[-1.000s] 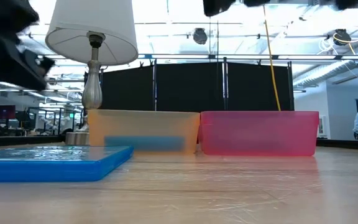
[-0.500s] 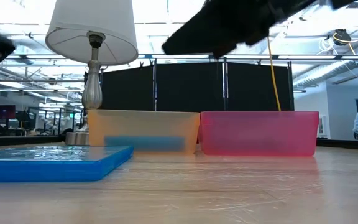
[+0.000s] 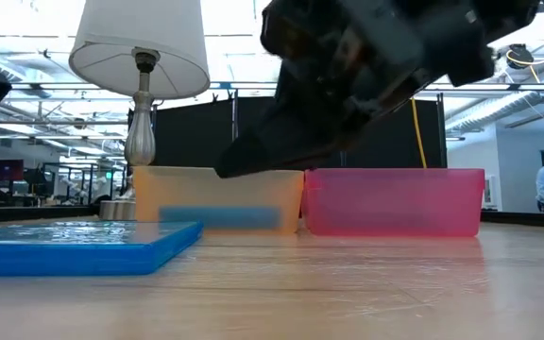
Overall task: Pick & place jewel cases by type
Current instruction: Put the black CD case into the orange bin
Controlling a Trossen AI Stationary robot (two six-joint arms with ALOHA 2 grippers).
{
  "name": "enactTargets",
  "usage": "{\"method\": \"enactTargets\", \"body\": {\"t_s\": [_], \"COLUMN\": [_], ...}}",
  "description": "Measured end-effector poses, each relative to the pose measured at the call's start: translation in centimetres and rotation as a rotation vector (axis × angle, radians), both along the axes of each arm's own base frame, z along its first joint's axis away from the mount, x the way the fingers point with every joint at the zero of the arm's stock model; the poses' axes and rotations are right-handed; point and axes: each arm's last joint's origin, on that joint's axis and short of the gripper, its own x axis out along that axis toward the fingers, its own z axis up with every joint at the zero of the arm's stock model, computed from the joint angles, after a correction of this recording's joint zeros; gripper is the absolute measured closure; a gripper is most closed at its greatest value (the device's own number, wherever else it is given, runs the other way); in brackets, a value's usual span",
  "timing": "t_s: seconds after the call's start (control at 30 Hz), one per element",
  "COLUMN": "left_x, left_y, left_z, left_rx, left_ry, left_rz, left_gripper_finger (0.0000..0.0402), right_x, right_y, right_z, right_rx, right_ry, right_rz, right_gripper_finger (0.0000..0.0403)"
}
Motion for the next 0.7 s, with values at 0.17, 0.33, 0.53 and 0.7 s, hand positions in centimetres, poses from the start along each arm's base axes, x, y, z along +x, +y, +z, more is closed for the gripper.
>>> {"method": "enactTargets", "body": {"t_s": [0.17,0.33,0.53,0.7], "left_x": [0.0,0.3,1.1,1.9], "left_y": [0.2,0.3,1.0,1.7], "left_z": [-0.9,-1.2,-1.3,-1.3], "left_rx": [0.139,0.24,0.326,0.311], "left_ry": [0.017,0.014,0.019,0.053], "left_rz": [-0.073,-0.162,-0.228,-0.227], "left_gripper_finger": [0.0241,0.0186,0.0175,0.0187], "right_x": [0.0,-0.2,-0.5,-0.4], "right_y": [-0.2,-0.1,0.4,0.3], "right_z": [-0.1,-0.4,-0.5,-0.6], "right_rx": [0.037,0.068,0.093,0.093], "right_ry": [0.014,0.06,0.076,0.074], "right_rz": [-0.026,-0.054,-0.06,-0.064], "right_gripper_finger": [0.0403,0.0403,0.0403,0.0403]}}
